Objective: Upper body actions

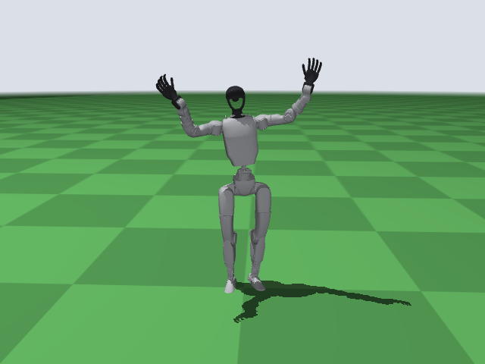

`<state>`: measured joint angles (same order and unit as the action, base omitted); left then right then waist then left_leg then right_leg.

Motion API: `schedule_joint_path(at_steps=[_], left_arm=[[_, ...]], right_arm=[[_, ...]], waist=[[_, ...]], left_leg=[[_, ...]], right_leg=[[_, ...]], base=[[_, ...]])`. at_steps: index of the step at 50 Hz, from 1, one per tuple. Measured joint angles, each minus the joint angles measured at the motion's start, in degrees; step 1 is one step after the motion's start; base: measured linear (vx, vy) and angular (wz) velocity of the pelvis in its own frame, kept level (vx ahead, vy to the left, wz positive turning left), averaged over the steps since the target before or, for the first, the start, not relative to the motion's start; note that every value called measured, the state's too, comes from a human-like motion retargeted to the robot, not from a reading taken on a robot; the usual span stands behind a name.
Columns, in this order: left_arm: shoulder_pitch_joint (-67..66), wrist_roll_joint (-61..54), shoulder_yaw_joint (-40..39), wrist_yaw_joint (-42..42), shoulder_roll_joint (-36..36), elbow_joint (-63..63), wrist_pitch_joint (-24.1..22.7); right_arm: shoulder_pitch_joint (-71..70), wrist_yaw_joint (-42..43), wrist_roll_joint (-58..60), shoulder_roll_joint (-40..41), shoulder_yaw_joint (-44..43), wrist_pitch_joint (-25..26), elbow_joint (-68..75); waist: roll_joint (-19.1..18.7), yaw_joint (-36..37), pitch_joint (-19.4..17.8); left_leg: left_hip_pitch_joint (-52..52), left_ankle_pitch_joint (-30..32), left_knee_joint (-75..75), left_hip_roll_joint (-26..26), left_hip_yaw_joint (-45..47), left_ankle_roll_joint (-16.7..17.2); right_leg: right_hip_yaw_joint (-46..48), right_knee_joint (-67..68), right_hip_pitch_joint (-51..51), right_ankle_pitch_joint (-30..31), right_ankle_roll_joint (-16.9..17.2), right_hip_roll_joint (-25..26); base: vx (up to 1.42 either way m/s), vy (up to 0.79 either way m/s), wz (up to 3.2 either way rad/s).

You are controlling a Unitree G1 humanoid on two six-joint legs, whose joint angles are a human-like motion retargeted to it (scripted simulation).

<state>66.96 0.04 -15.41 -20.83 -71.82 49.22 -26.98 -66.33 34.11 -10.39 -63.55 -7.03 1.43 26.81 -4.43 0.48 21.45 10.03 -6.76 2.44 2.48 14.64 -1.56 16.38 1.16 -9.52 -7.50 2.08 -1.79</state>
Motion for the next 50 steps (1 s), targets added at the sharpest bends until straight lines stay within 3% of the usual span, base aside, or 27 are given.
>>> schedule_joint_path(at_steps=[5,8,10,14,17,22,25,28,30,31,33,34,35,36,38,41,45,48,50], left_arm=[[14.7,35.1,23.0,-8.5,4.7,-12.4,8.6],[20.1,55.8,32.0,-17.1,9.3,-15.4,18.3],[21.9,66.8,34.9,-23.6,12.8,-15.7,24.0],[22.0,70.0,34.7,-25.5,13.8,-12.3,22.9],[18.9,63.7,28.7,-25.6,10.9,-7.1,22.5],[9.2,41.8,11.6,-20.3,4.6,8.0,27.3],[-1.0,20.3,-4.7,-9.8,-0.4,16.8,31.5],[-16.3,-1.0,-26.6,8.4,-3.0,22.5,36.1],[-25.7,-15.4,-39.5,20.4,-3.1,25.9,34.3],[-28.8,-23.5,-43.9,21.7,-2.4,26.8,31.4],[-33.4,-37.9,-48.6,19.5,-0.6,26.6,22.3],[-34.4,-40.7,-48.4,15.7,0.0,25.8,15.9],[-34.8,-41.6,-47.5,11.3,0.6,24.8,9.0],[-33.5,-37.6,-45.0,8.5,0.9,23.5,5.6],[-29.4,-30.5,-39.0,6.9,1.3,19.8,4.3],[-18.9,-26.0,-26.4,11.3,3.8,11.1,7.7],[-5.5,-14.6,-8.0,10.0,8.9,-1.8,7.2],[1.3,5.0,3.4,5.1,11.5,-9.8,8.4],[6.0,24.5,10.9,-0.6,15.2,-15.0,14.0]], right_arm=[[-14.5,4.4,27.8,-5.9,27.3,8.8,-14.4],[-24.8,11.2,43.8,-7.0,41.7,15.3,-19.2],[-29.0,16.4,49.8,-6.3,47.2,13.0,-19.7],[-28.9,16.5,44.2,-6.1,47.6,4.8,-13.0],[-24.4,14.2,39.0,-7.6,40.7,4.2,-3.7],[-12.9,4.9,32.7,-10.9,22.0,2.5,16.8],[-4.8,-4.0,29.1,-12.1,5.9,4.0,30.5],[6.4,-14.6,23.4,-11.9,-13.8,8.5,37.9],[13.6,-20.2,15.5,-10.5,-26.9,10.5,39.3],[15.8,-21.0,8.0,-9.1,-32.3,11.0,38.7],[18.2,-20.6,-8.8,-5.8,-40.7,9.2,36.4],[18.4,-18.6,-16.1,-4.1,-42.8,5.7,34.6],[18.4,-16.1,-22.7,-2.5,-44.1,1.2,32.6],[18.1,-11.8,-25.0,-1.2,-43.1,-3.1,30.2],[16.9,-4.9,-23.6,0.5,-38.4,-8.0,24.7],[12.7,-2.9,-15.1,3.1,-25.6,-5.4,12.3],[6.4,-2.4,-3.5,3.7,-6.2,-4.0,-4.7],[0.4,1.4,10.3,0.1,8.2,-1.7,-12.9],[-6.6,3.4,24.3,-2.3,20.6,3.7,-18.1]], waist=[[0.5,0.2,1.3],[1.0,0.9,1.5],[1.2,1.1,1.3],[1.2,1.3,1.1],[1.1,1.4,1.4],[1.0,2.4,0.2],[1.0,2.3,-1.6],[1.0,1.8,-2.5],[0.8,2.0,-2.5],[0.7,2.2,-2.4],[0.6,2.3,-1.9],[0.7,2.1,-1.8],[0.9,1.8,-1.6],[1.1,1.4,-1.5],[1.2,0.8,-1.4],[0.7,1.2,-1.1],[1.0,2.0,-0.2],[1.5,2.3,0.4],[1.8,2.0,1.0]], left_leg=[[-0.6,0.0,-0.1,0.2,-0.1,-0.1],[-1.4,0.0,-0.2,0.1,0.0,-0.2],[-2.0,0.0,-0.2,0.0,-0.1,-0.2],[-2.1,0.1,-0.2,-0.4,0.0,-0.1],[-1.3,0.0,-0.3,-0.5,0.3,0.0],[-1.2,-0.2,-0.3,-0.6,0.9,0.0],[-1.4,-0.3,-0.1,-0.7,1.4,0.0],[-0.9,-0.2,-0.1,-0.8,1.6,0.1],[-0.3,-0.2,-0.1,-0.8,1.7,0.1],[0.0,-0.1,-0.1,-0.8,1.6,0.1],[0.6,0.0,-0.1,-0.8,1.2,0.1],[0.8,0.1,0.0,-0.8,0.8,0.1],[0.9,0.1,0.1,-0.7,0.4,0.1],[0.9,0.2,0.2,-0.6,-0.1,0.1],[0.5,0.3,0.3,-0.4,-0.9,0.0],[-0.4,0.2,0.5,-0.5,-0.9,-0.2],[-1.0,-0.1,0.9,-0.4,-0.6,-0.2],[-1.3,-0.1,1.0,-0.3,-0.5,-0.1],[-1.6,-0.1,1.0,-0.3,-0.4,-0.1]], right_leg=[[0.2,-0.1,0.7,-0.1,0.0,0.0],[0.0,-0.1,1.4,0.0,0.0,0.2],[0.0,-0.1,2.0,-0.1,0.0,0.3],[0.0,0.0,2.1,-0.1,0.1,0.5],[-0.2,0.1,1.1,0.0,0.0,0.5],[-1.1,0.2,0.4,0.3,-0.2,0.7],[-1.6,0.3,0.3,0.4,-0.3,0.9],[-1.9,0.4,-0.2,0.4,-0.4,0.9],[-2.0,0.3,-0.8,0.4,-0.4,0.9],[-1.9,0.2,-1.0,0.4,-0.4,1.0],[-1.6,0.1,-1.2,0.3,-0.4,0.9],[-1.2,0.0,-1.1,0.2,-0.3,0.8],[-0.7,0.0,-0.9,0.1,-0.2,0.6],[-0.2,0.0,-0.5,0.0,-0.1,0.5],[0.6,-0.1,0.3,-0.3,-0.1,0.5],[0.5,0.1,1.3,-0.5,-0.1,0.8],[0.2,0.1,2.1,-0.5,-0.2,0.7],[0.1,0.0,2.5,-0.5,-0.3,0.6],[0.1,0.1,2.8,-0.5,-0.3,0.6]], base=[[0.04,0.01,0.01],[0.04,0.01,-0.05],[0.0,0.0,0.0],[0.0,0.0,0.0],[0.0,0.0,0.0],[-0.05,0.01,-0.17],[-0.08,-0.03,-0.14],[-0.07,-0.02,-0.06],[-0.06,0.03,0.0],[-0.07,0.05,0.08],[-0.06,0.02,0.26],[-0.03,-0.01,0.46],[-0.02,-0.03,0.56],[-0.01,-0.04,0.57],[-0.01,0.0,0.4],[0.04,0.03,-0.04],[0.04,0.02,-0.06],[0.04,-0.01,0.0],[0.08,-0.03,0.0]])
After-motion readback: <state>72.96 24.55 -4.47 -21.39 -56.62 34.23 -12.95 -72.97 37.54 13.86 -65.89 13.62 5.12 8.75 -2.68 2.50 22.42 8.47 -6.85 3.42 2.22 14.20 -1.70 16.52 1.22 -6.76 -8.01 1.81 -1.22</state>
